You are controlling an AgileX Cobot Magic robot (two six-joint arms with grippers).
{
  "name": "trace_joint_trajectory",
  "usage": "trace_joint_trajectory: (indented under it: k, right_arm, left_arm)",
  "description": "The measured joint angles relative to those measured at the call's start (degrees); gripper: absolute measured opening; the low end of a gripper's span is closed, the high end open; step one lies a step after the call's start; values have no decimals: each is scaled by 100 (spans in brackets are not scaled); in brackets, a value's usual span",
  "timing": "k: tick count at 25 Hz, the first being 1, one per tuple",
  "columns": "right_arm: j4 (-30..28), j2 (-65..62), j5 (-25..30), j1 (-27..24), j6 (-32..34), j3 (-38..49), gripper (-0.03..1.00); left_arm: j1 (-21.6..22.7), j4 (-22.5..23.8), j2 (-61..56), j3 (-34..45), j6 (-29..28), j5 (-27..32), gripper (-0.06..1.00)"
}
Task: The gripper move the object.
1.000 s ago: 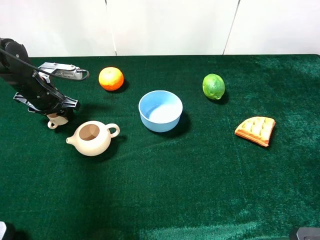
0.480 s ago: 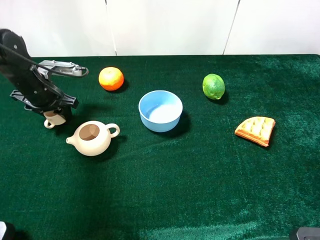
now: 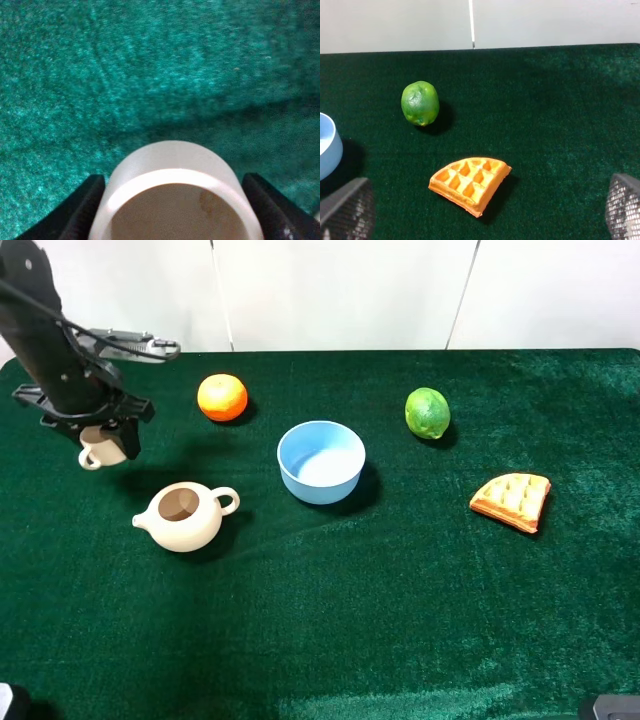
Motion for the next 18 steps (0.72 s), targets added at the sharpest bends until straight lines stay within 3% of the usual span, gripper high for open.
trace_joint_trajectory:
  k: [11,18]
  right_arm:
    - [30,0,0,0,0,0,70]
    - [35,0,0,0,0,0,70]
  left_arm:
    - [-444,29,-410,-534,-242,548,58]
    - [-1015,326,-469,-985,-620,997,58]
